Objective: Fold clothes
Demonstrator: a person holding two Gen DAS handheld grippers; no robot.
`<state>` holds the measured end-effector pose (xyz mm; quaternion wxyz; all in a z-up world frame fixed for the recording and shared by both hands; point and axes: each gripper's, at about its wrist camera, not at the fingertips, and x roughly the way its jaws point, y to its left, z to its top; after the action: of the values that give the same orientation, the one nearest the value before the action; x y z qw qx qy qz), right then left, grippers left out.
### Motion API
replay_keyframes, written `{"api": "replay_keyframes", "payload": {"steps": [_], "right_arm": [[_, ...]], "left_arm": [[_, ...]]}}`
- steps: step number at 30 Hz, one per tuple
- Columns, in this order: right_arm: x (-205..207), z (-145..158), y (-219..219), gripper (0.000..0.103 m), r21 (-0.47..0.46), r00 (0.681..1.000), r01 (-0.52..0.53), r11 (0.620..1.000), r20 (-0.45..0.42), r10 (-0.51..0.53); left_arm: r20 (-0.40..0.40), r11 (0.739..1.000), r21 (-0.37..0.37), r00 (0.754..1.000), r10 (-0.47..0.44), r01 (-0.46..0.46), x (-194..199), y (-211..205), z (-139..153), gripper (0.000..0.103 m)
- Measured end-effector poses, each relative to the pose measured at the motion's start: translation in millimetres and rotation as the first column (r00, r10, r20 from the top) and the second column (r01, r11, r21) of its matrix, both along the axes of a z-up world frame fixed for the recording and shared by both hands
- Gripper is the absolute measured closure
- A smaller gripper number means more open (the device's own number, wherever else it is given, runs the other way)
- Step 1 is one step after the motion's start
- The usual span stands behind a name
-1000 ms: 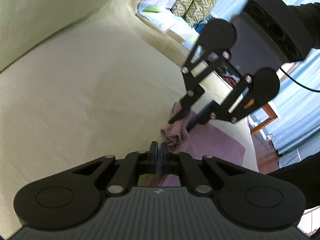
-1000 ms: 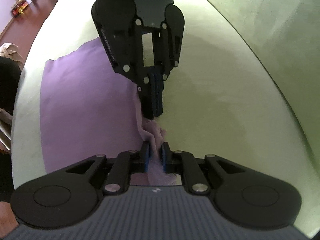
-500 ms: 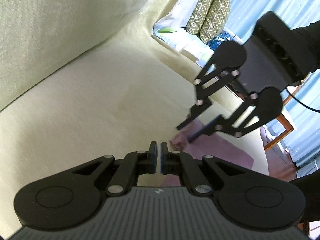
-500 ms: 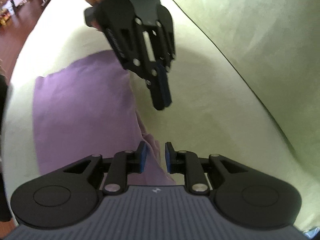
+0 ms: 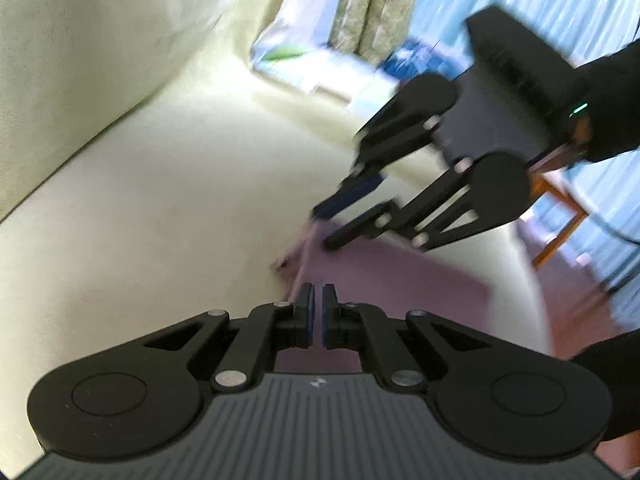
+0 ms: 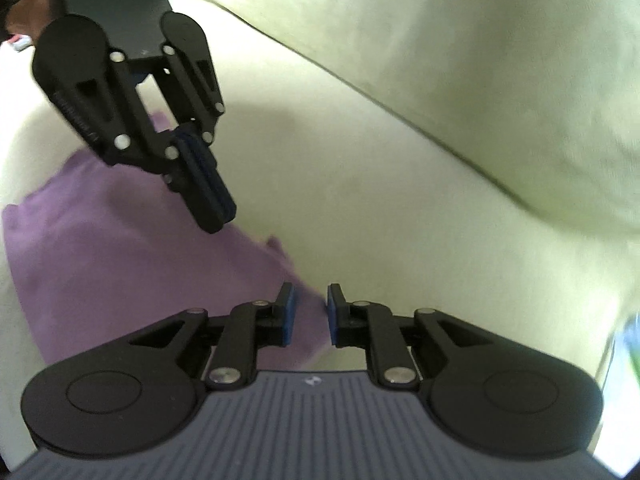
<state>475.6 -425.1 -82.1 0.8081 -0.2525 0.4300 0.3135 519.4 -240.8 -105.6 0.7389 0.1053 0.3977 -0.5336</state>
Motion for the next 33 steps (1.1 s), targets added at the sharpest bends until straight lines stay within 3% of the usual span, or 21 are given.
{"api": "replay_keyframes", "payload": {"steps": [4, 8, 12, 13, 16, 19, 20, 22, 28, 33], "right_arm": [[-8.2, -7.9, -7.4, 0.084, 0.065, 0.978, 0.186, 0.980, 0.086, -0.191], [-33.2, -10.2, -12.3, 0.084, 0.138, 0.910, 0.349, 0.927, 0.188, -0.370], [-67.1, -11.0, -11.5, 0.082, 0.205, 0.832, 0.452, 0.868, 0.253, -0.493], [-81.0, -10.6, -11.9, 0.082, 0.232, 0.800, 0.486, 0.843, 0.270, -0.536], [-113.4, -4.0, -10.2, 0.082, 0.272, 0.771, 0.510, 0.816, 0.276, -0.574], [-167.4, 11.1, 5.1, 0.082, 0.288, 0.745, 0.517, 0.806, 0.313, -0.590], [-171.6, 12.2, 4.9, 0.082, 0.292, 0.740, 0.521, 0.802, 0.313, -0.595], [-219.1, 21.7, 9.4, 0.082, 0.330, 0.704, 0.579, 0.746, 0.261, -0.661], [-291.3, 16.6, 8.8, 0.077, 0.426, 0.619, 0.657, 0.622, 0.166, -0.767], [-273.0, -3.9, -1.5, 0.077, 0.488, 0.566, 0.675, 0.554, 0.139, -0.812]], "left_arm": [[0.082, 0.996, 0.010, 0.993, 0.089, -0.090, -3.0, 11.9, -7.8, 0.099], [0.184, 0.987, 0.008, 0.970, 0.158, -0.162, -12.9, 32.0, -6.0, 0.099], [0.275, 0.995, 0.022, 0.957, 0.090, -0.099, -43.5, 41.8, 0.6, 0.099], [0.293, 0.997, 0.027, 0.954, 0.067, -0.078, -53.4, 42.9, 2.3, 0.099], [0.301, 0.998, 0.045, 0.953, 0.028, -0.044, -91.8, 42.9, 6.4, 0.099], [0.277, 0.996, 0.064, 0.960, 0.048, -0.068, -125.0, 41.1, 9.1, 0.099], [0.257, 0.993, 0.087, 0.965, 0.052, -0.076, -141.4, 40.3, 7.6, 0.099], [0.261, 0.988, 0.135, 0.964, 0.043, -0.080, -168.3, 44.7, 4.6, 0.100], [0.287, 0.983, 0.158, 0.957, 0.049, -0.097, -196.4, 33.1, 19.9, 0.099], [0.286, 0.993, 0.118, 0.958, -0.016, -0.019, -175.4, -26.6, 30.7, 0.099]]}}
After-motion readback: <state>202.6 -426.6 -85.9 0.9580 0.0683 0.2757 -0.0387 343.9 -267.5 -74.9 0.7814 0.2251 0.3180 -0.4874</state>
